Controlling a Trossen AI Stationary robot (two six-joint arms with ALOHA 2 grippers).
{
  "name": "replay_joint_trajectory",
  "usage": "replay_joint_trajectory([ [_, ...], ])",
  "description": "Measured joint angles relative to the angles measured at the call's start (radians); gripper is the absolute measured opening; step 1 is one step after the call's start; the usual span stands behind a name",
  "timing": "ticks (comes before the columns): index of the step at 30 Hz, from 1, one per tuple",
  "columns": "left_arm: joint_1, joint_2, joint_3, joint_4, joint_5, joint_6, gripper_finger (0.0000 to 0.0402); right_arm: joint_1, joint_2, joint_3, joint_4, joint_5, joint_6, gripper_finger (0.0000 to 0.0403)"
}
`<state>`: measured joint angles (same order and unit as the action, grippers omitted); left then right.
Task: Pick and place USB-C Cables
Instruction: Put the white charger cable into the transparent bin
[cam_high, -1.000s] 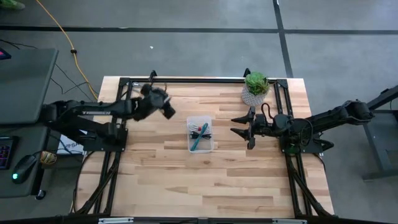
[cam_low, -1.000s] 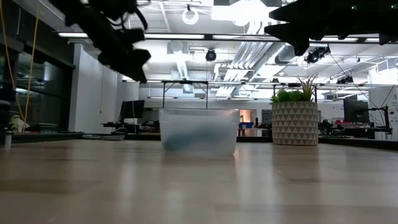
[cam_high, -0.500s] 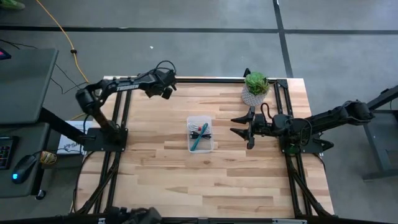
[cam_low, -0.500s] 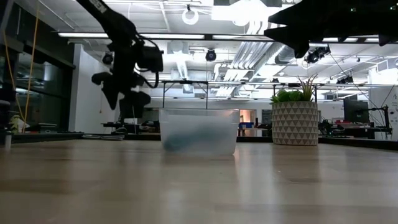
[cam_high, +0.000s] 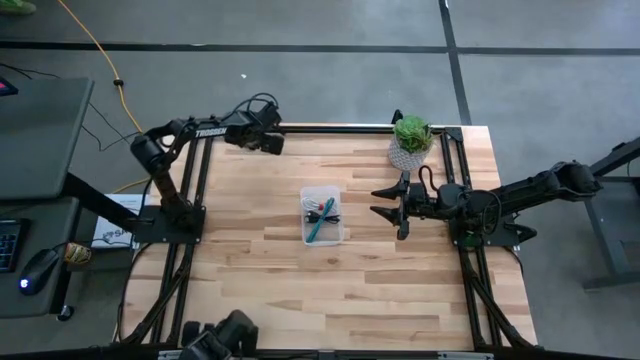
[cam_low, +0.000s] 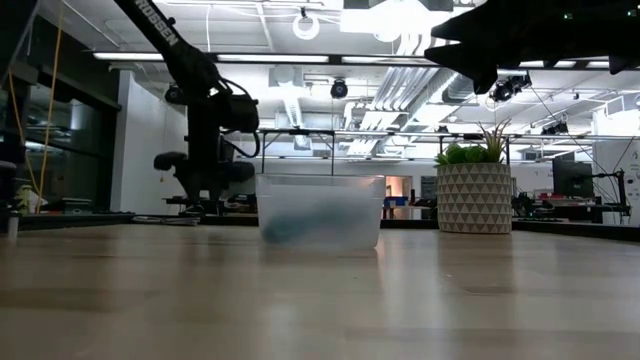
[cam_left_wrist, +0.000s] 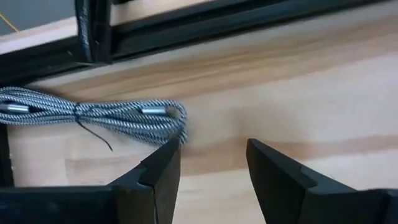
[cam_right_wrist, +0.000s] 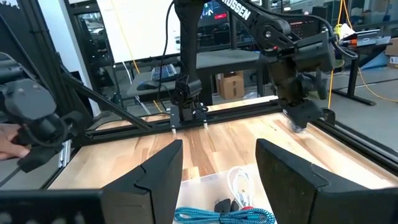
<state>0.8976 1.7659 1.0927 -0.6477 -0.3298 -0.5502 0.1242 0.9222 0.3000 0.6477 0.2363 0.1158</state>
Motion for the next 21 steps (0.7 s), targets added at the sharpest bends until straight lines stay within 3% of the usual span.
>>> replay_joint_trajectory([
  [12, 0.071, 0.028, -0.02, 0.04, -0.022, -0.053, 0.0163, 0.0, 0.0, 0.0, -0.002, 0.0, 0.0, 0.0195],
  [21, 0.118, 0.026, -0.122, 0.289, 0.12, -0.065, 0.0159, 0.0, 0.0, 0.0, -0.005, 0.0, 0.0, 0.0195],
])
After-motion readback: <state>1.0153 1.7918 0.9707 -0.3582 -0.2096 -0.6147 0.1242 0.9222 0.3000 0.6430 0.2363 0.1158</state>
